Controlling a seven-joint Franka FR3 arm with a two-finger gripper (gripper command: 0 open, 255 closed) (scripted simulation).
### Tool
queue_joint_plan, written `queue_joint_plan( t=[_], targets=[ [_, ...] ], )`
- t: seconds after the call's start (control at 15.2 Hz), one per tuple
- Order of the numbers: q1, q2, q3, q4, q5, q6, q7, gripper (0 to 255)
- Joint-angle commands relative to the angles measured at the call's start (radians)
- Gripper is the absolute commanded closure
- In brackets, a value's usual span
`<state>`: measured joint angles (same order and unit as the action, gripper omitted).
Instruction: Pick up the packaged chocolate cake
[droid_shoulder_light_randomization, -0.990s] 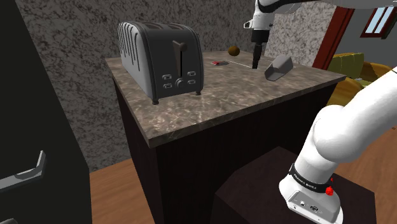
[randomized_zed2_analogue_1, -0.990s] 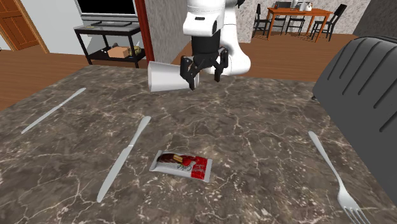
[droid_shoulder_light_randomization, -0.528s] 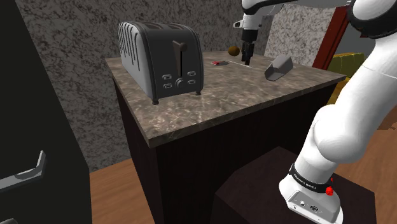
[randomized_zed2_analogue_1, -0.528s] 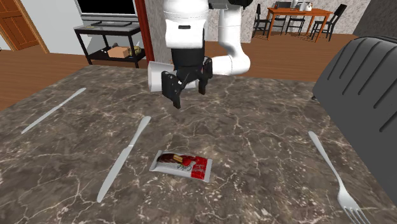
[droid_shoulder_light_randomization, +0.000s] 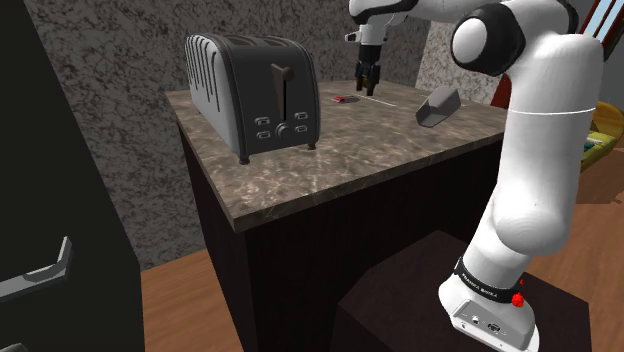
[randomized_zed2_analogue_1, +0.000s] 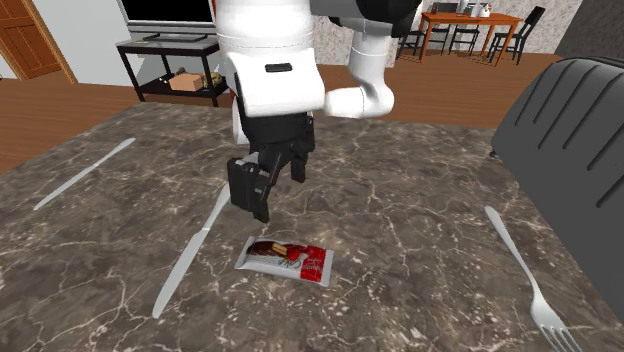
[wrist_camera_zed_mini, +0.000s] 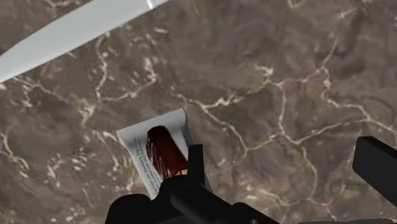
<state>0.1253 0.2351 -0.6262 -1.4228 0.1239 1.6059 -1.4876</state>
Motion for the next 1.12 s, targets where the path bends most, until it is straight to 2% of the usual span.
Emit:
queue_joint_plan(
  t=[0.0,0.26,0.73,0.86,0.92,1.06],
  targets=[
    [-0.038,0.102,0.015,0.123,0.058,-0.030,-0.087,0],
    [-0.137,0.293,0.062,0.407,0.145,-0.122,-0.206,0],
    [-0.096,0.253,0.060,0.244,0.125,-0.001,-0.210,0],
    [-0.094,0.251,0.060,0.233,0.124,0.008,-0.210,0],
    [-0.094,0.252,0.060,0.234,0.125,0.008,-0.210,255],
    [-0.093,0.251,0.060,0.231,0.124,0.010,-0.210,255]
  ],
)
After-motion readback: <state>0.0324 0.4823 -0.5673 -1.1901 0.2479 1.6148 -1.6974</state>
